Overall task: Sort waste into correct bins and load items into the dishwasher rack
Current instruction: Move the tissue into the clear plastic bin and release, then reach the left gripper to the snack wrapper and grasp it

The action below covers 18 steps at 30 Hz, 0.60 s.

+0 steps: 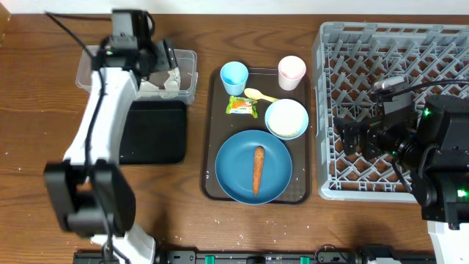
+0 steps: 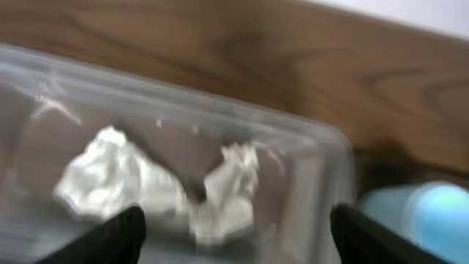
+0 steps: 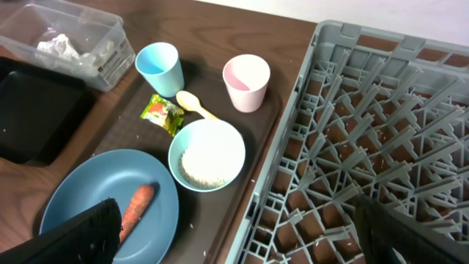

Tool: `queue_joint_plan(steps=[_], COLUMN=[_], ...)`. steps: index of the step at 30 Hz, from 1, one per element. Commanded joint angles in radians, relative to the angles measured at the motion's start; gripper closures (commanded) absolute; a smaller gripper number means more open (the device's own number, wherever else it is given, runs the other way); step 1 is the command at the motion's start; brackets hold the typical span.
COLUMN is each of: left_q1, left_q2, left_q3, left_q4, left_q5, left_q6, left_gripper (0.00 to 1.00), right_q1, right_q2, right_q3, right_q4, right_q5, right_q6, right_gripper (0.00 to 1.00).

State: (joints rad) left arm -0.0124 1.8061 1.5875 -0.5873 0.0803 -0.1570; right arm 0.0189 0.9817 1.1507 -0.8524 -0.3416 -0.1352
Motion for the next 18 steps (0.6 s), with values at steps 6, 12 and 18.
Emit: queue_joint_plan(steps=[6,12,18], left_q1=[-0.19,-0.316,-0.372], left_q2=[-0.114,-0.025,0.089], left_q3=[0.054,0.051,0.051], left_q4=[-0.222,-0.234,-0.235], left_q5=[0.017,0.014,0.026], left_q6=[0.009,0.055,0.071], left_gripper=[0.21,0.25,0.26], right_q1=[0.001,0.001,0.001], right_q2=[0.0,0.0,0.0], right_q3=[0.015,0.015,0.015], right_q4=[0.007,-0.006,-0.013], right_q5=[-0.007,-0.007,-0.007], right_q6=[0.008,0.008,0.007], right_gripper=[0.01,0.01,0.01])
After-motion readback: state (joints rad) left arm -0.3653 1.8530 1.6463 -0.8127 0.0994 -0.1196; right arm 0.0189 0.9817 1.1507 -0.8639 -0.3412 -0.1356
